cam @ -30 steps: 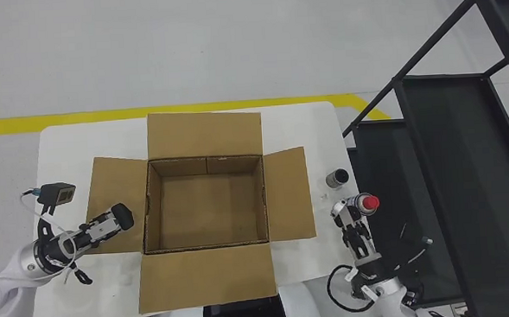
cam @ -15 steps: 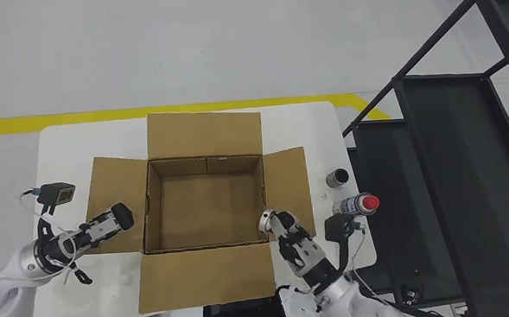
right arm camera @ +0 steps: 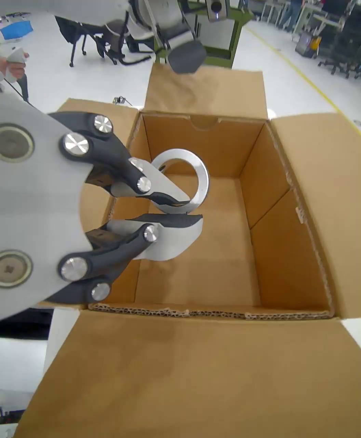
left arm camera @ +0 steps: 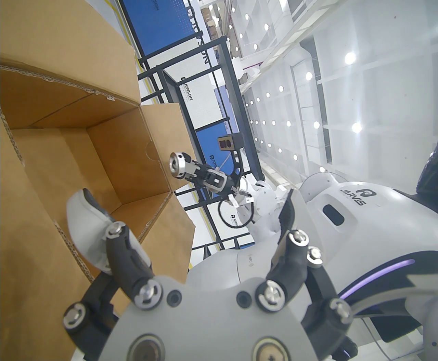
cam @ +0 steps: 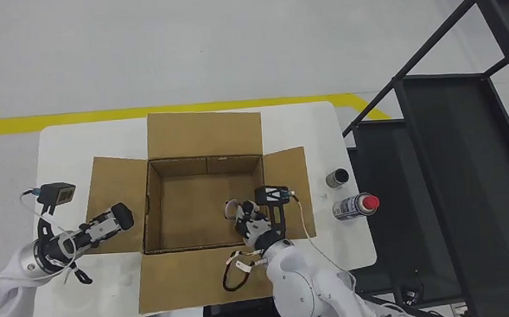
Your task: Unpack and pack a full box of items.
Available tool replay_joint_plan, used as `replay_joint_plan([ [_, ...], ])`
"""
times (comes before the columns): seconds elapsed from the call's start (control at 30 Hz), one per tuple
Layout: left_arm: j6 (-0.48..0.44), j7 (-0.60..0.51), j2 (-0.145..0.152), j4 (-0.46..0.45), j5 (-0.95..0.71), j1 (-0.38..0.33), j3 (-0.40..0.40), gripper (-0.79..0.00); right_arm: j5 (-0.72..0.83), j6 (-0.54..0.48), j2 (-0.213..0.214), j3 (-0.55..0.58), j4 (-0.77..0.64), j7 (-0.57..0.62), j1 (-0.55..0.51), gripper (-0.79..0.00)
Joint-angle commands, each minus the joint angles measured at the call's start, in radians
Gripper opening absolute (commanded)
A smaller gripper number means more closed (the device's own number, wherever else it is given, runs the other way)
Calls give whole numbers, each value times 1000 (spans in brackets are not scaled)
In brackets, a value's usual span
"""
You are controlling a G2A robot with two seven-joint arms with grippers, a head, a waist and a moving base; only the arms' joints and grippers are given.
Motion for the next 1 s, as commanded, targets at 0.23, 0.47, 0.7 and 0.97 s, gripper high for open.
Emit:
replay_joint_plan([
  [0.23, 0, 0, 0, 0, 0, 0, 0, 0, -45, 178, -36, -87, 183, 56, 163, -785],
  [0.47, 0, 0, 0, 0, 0, 0, 0, 0, -67, 247, -61, -135, 268, 62, 243, -785],
  [0.7, 0, 0, 0, 0, 0, 0, 0, 0, -63, 273, -81, -159, 314, 48, 279, 0],
  [0.97, 0, 0, 0, 0, 0, 0, 0, 0, -47, 114, -53, -113, 155, 12, 132, 0],
])
